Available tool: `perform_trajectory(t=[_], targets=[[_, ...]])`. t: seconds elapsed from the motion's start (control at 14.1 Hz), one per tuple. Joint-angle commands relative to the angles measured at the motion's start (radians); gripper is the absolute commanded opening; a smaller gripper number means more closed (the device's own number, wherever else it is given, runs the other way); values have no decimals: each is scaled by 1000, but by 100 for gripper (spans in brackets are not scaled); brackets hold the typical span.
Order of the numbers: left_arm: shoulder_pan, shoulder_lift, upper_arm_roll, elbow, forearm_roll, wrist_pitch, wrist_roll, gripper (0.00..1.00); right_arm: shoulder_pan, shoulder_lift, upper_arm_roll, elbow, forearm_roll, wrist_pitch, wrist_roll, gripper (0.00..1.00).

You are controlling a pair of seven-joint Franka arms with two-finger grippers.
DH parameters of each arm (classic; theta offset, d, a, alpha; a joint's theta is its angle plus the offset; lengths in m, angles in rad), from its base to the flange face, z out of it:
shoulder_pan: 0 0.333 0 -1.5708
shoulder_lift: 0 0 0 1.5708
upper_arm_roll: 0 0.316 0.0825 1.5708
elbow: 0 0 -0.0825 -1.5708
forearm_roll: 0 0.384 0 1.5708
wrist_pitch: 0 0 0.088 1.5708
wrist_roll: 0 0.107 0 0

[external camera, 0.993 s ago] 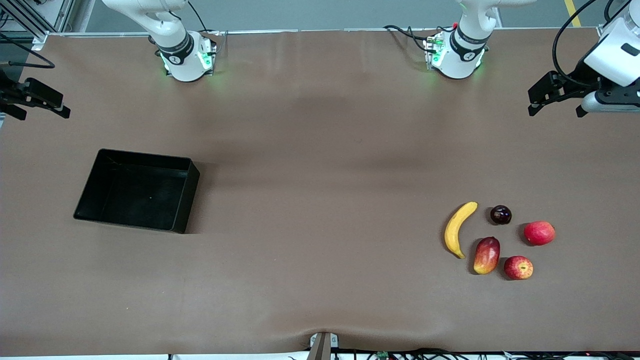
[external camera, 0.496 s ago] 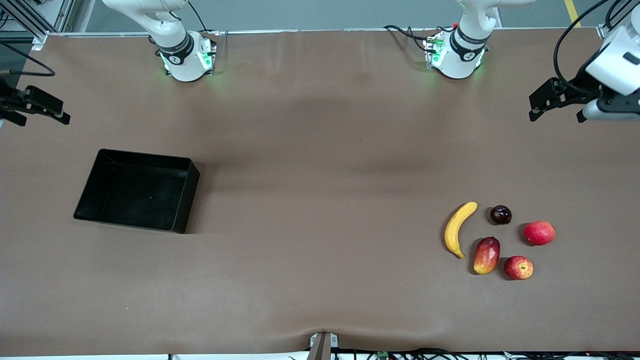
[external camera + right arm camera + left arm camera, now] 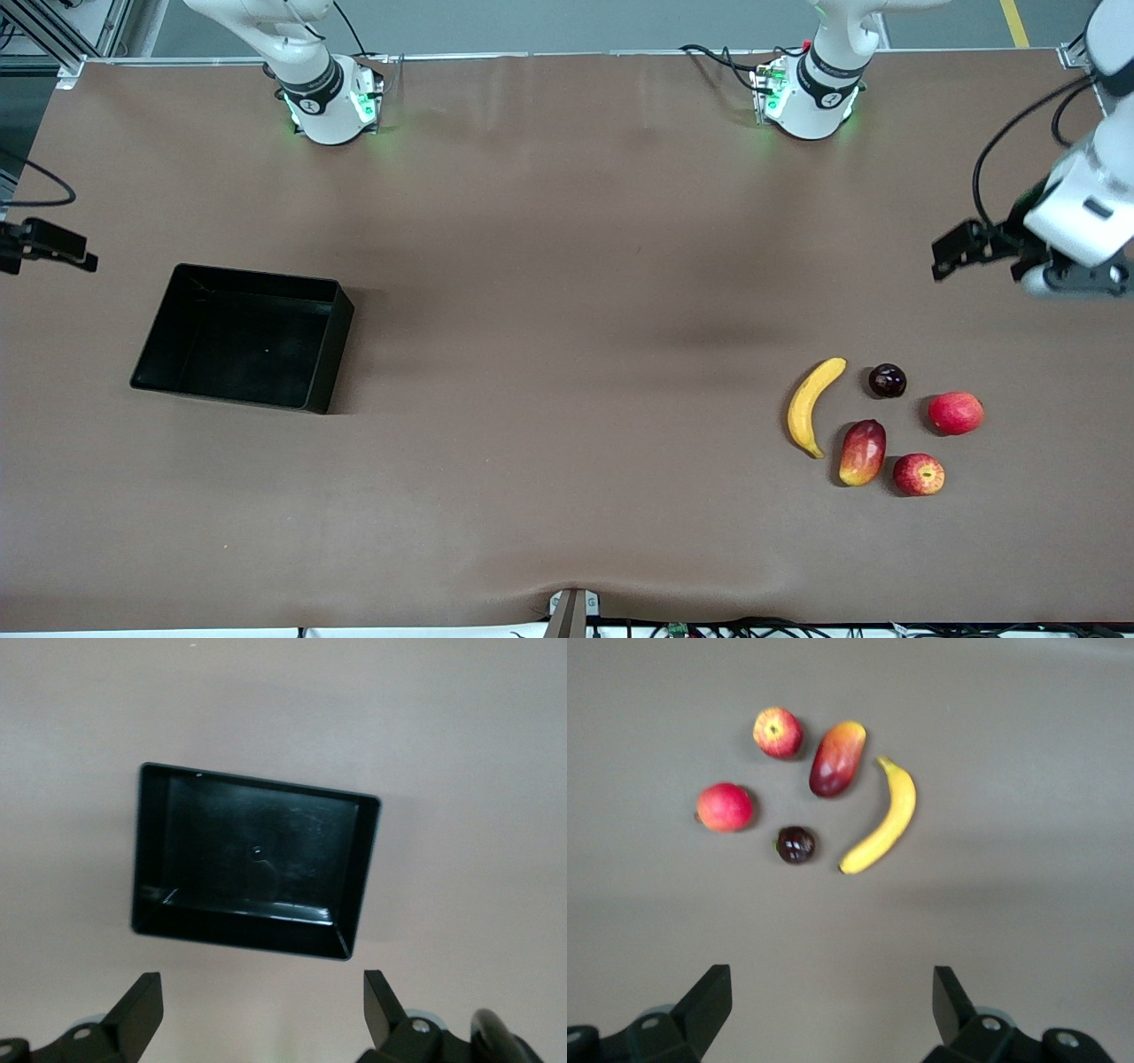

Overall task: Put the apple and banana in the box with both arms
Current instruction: 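Move the left gripper toward the fruit while the right gripper approaches the tray, then hook the right gripper on the tray while the left gripper lowers onto apple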

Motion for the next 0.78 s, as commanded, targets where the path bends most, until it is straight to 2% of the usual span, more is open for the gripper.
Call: perform_trajectory(t=[0.0, 0.14, 0.35, 0.43, 0.71], targets=[[1, 91, -2, 31, 31, 89, 15, 100, -55, 103, 12, 32, -20, 20, -23, 100], [1, 160, 9, 37, 33, 170, 15, 100, -82, 157, 14, 29, -11, 54, -24, 100], [1, 283, 18, 116, 36, 230, 101, 100, -121, 249, 14, 21, -11, 108, -38, 100], [1, 318, 35, 135, 54, 249, 139, 100, -131, 258, 14, -6, -10, 120, -81, 100], [1, 409, 50, 140, 66, 377, 259, 100, -164, 258, 14, -189, -8, 316, -119, 100]])
